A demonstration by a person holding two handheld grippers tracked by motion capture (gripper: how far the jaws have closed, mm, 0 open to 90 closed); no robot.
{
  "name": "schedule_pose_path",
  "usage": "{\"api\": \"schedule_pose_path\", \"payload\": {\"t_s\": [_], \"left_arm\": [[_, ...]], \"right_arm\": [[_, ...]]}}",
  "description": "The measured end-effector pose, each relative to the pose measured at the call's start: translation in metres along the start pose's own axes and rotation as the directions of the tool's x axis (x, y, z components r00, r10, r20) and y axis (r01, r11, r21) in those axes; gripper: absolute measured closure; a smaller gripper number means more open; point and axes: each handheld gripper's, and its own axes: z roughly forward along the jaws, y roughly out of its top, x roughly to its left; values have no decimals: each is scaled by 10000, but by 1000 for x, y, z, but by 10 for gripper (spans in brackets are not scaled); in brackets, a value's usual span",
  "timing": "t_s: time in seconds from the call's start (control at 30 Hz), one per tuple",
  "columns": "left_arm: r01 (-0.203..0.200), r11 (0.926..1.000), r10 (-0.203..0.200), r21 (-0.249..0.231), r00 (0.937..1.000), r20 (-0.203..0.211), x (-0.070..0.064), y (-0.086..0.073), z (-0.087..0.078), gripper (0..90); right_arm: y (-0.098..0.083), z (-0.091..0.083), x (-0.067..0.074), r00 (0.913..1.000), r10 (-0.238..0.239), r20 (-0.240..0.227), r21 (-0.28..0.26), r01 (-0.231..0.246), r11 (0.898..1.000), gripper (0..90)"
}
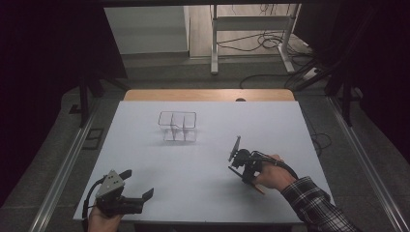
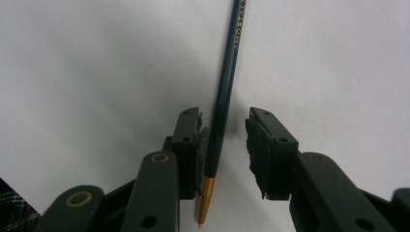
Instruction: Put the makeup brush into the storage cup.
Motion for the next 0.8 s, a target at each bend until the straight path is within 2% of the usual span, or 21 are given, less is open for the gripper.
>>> {"api": "schedule_pose_path", "payload": {"t_s": [0.8], "left_arm": [[-4,10000,4,1,10000,-2,0,0,0,5]], "right_arm": [[-1,10,-1,9997,150,-174,269,-145,9995,800]]}}
